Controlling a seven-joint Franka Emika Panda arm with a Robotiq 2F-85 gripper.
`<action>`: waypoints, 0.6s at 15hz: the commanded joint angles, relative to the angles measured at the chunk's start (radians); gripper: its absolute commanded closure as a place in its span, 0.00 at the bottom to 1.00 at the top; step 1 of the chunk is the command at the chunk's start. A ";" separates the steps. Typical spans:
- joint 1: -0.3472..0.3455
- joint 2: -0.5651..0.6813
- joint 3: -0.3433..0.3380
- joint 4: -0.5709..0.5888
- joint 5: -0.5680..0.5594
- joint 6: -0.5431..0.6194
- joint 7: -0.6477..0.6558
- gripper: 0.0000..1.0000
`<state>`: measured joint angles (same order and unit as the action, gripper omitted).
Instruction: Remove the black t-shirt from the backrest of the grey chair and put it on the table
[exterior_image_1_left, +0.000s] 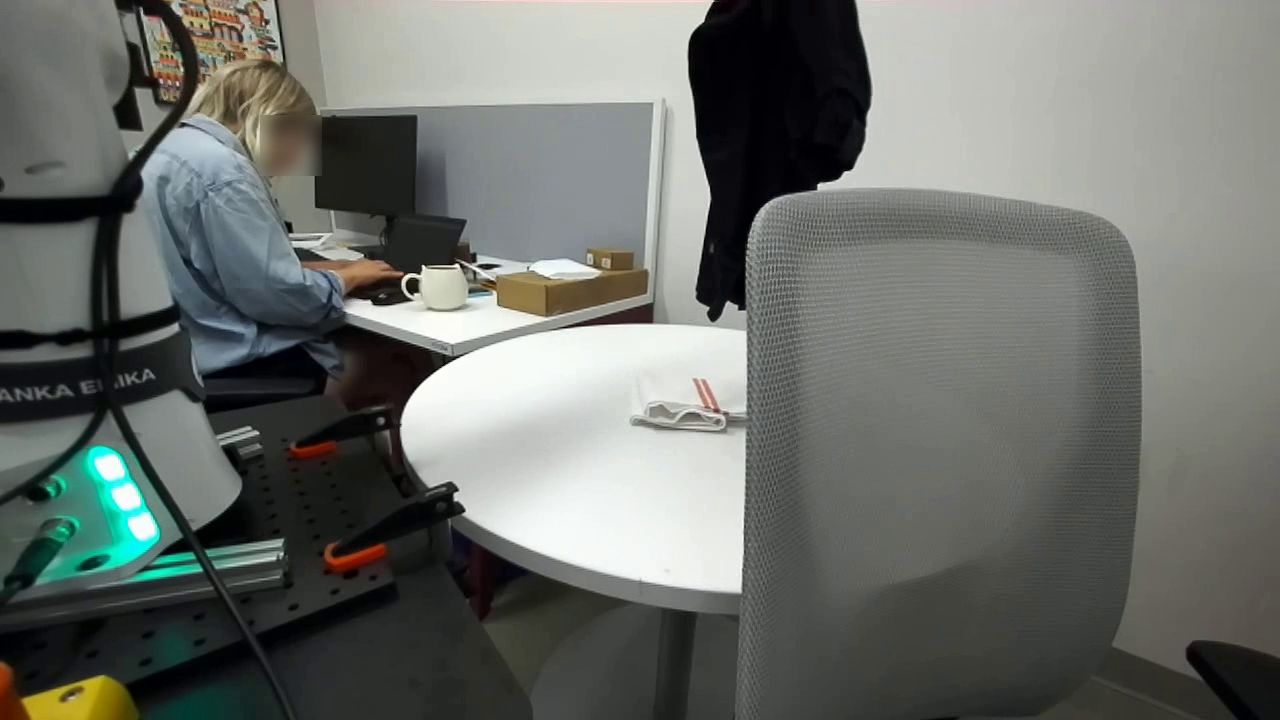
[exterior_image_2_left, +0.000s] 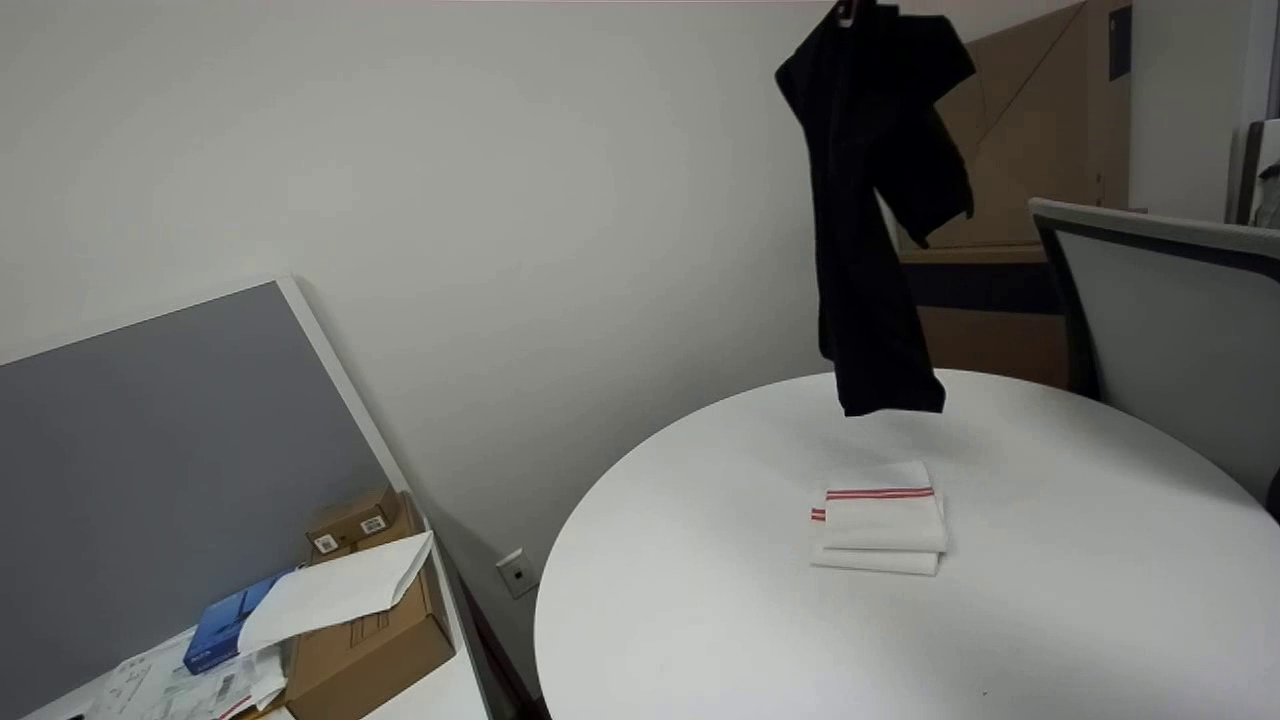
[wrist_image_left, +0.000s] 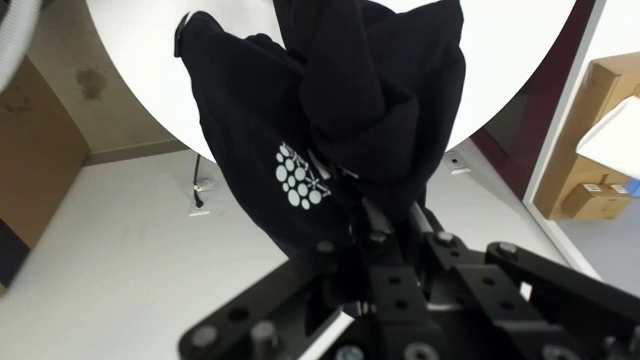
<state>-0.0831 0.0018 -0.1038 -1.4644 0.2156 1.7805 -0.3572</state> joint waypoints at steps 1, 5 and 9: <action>0.088 0.003 0.098 -0.006 -0.078 -0.027 0.000 0.97; 0.203 0.036 0.223 -0.055 -0.178 -0.028 0.025 0.97; 0.301 0.120 0.315 -0.109 -0.280 0.039 0.113 0.97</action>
<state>0.1699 0.0694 0.1733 -1.5538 0.0106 1.7766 -0.2991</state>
